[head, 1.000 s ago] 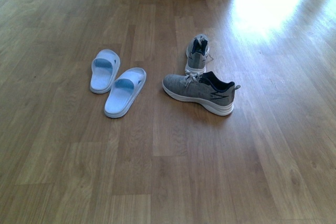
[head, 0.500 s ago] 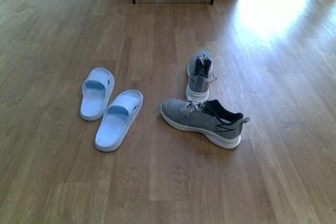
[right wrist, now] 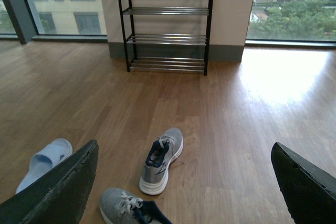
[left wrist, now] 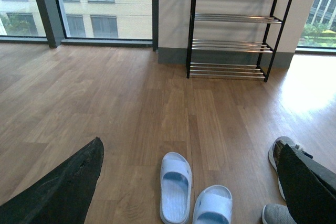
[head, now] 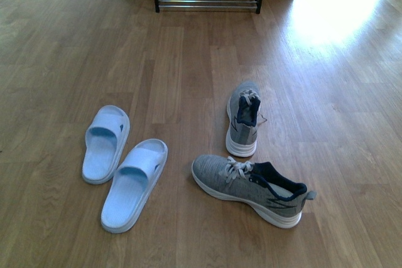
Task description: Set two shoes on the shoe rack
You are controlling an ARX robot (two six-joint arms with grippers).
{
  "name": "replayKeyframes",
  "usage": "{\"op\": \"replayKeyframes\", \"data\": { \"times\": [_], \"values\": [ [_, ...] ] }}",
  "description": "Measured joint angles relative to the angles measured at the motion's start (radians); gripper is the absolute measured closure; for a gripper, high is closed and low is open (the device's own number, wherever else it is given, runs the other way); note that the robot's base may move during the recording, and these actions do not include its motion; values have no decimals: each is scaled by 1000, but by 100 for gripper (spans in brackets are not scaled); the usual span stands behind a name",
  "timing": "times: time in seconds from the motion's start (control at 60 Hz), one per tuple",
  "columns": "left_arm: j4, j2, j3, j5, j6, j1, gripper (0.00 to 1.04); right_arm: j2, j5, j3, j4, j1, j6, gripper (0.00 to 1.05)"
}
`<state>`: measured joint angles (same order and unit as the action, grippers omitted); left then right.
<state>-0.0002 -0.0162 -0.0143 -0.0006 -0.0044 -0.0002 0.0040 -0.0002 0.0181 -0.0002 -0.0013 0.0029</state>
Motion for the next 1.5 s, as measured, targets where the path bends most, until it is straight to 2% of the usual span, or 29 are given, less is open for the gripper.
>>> {"op": "replayKeyframes", "data": {
  "times": [1.15, 1.2, 1.334, 1.4, 1.5],
  "values": [
    [0, 0, 0, 0, 0, 0, 9, 1, 1, 0, 0, 0, 0, 9],
    [0, 0, 0, 0, 0, 0, 9, 54, 32, 18, -45, -6, 37, 9],
    [0, 0, 0, 0, 0, 0, 9, 372, -56, 49, 84, -90, 24, 9],
    [0, 0, 0, 0, 0, 0, 9, 586, -121, 58, 210, -121, -22, 9],
    [0, 0, 0, 0, 0, 0, 9, 950, -158, 71, 428, -135, -126, 9]
  ]
}}
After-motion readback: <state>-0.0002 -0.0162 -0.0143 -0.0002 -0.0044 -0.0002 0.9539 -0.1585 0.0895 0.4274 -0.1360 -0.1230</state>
